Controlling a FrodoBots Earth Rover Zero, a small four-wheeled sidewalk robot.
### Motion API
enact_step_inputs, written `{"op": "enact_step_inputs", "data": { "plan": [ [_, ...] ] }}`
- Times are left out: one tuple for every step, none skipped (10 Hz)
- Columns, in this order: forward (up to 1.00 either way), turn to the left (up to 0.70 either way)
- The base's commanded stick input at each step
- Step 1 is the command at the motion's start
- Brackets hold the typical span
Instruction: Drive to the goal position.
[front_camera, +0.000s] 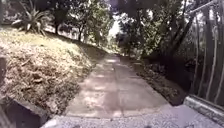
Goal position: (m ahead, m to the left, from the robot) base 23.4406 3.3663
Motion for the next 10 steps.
{"op": "enact_step_inputs", "data": {
  "plan": [
    [0.50,0.00],
    [0.50,0.00],
    [0.50,0.00],
    [0.50,0.00],
    [0.50,0.00],
    [0.50,0.00],
    [0.50,0.00],
    [0.50,0.00],
    [0.50,0.00],
    [0.50,0.00]
  ]
}}
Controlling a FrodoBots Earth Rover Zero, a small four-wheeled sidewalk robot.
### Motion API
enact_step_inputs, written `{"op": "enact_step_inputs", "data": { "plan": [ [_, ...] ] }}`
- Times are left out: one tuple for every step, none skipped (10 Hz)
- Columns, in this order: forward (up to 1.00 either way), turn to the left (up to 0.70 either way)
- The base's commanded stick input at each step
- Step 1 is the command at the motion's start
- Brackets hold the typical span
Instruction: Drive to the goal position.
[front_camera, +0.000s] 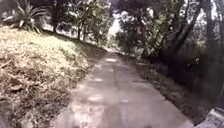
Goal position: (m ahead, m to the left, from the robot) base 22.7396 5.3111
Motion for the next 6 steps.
{"op": "enact_step_inputs", "data": {
  "plan": [
    [0.50,0.00],
    [0.50,0.00],
    [0.50,0.00],
    [0.50,0.00],
    [0.50,0.00],
    [0.50,0.00]
  ]
}}
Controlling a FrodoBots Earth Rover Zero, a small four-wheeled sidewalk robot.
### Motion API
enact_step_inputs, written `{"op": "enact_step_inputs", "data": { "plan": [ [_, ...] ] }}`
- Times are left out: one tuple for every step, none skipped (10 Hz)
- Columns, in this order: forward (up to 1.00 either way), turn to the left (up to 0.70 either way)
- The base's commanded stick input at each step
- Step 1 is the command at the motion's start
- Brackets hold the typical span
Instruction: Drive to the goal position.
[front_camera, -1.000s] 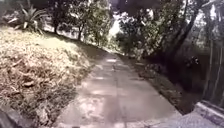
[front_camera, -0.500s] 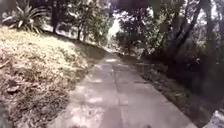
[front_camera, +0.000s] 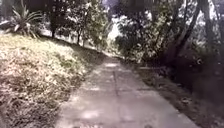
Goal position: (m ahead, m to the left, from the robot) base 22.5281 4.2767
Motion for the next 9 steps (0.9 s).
{"op": "enact_step_inputs", "data": {
  "plan": [
    [0.50,0.00],
    [0.50,0.00],
    [0.50,0.00],
    [0.50,0.00],
    [0.50,0.00],
    [0.50,0.00],
    [0.50,0.00],
    [0.50,0.00],
    [0.50,0.00]
  ]
}}
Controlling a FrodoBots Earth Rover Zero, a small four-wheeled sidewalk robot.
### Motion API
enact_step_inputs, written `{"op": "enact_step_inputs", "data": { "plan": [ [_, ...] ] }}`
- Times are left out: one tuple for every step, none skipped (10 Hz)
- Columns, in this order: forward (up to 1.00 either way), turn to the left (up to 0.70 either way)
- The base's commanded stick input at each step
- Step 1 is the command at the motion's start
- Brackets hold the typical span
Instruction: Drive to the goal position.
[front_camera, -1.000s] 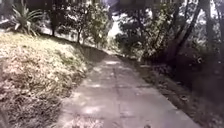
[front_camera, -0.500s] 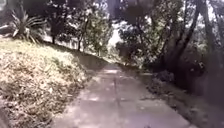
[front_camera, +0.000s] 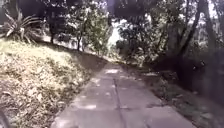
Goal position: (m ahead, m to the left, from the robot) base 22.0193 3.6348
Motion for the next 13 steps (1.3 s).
{"op": "enact_step_inputs", "data": {
  "plan": [
    [0.50,0.00],
    [0.50,0.00],
    [0.50,0.00],
    [0.50,0.00],
    [0.50,0.00],
    [0.50,0.00],
    [0.50,0.00],
    [0.50,0.00],
    [0.50,0.00],
    [0.50,0.00],
    [0.50,0.00],
    [0.50,0.00],
    [0.50,0.00]
  ]
}}
